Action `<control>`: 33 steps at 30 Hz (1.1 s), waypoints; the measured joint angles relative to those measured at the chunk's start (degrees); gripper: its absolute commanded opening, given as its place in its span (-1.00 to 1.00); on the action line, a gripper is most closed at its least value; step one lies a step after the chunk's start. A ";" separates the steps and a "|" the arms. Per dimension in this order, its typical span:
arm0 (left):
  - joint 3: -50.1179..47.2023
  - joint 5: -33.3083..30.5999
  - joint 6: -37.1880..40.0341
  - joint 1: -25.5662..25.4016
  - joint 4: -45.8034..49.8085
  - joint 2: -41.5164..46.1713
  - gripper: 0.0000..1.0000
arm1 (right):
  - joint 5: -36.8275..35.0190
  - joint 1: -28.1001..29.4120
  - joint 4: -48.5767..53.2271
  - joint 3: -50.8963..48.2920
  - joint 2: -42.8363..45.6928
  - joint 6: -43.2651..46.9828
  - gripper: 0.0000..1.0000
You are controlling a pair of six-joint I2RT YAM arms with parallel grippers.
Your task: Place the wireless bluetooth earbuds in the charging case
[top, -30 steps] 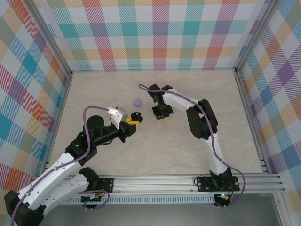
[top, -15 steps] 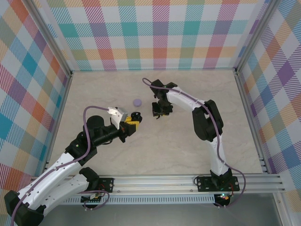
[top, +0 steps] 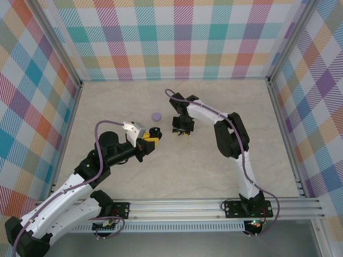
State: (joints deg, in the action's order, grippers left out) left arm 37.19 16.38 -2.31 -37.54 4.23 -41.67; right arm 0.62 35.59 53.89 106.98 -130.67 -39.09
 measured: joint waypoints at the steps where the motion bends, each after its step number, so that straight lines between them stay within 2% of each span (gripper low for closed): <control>1: 0.00 0.00 0.00 0.00 0.00 0.00 -1.00 | -0.09 0.00 0.11 0.22 -0.22 -0.42 -0.19; 18: -0.31 0.00 -0.02 0.00 -0.02 0.07 -1.00 | -3.76 0.00 6.54 8.68 -5.79 0.81 -0.47; 26: -0.31 0.00 -0.02 0.00 -0.02 0.17 -1.00 | -3.82 0.02 7.52 9.07 -5.92 11.85 -0.58; 33: -0.31 0.00 -0.02 0.00 -0.02 0.17 -1.00 | -3.30 0.04 6.93 7.63 -5.14 23.17 -0.58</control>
State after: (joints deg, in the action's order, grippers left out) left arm 36.88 16.38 -2.33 -37.54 4.21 -41.50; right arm -2.68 35.64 60.82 114.61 -135.81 -15.92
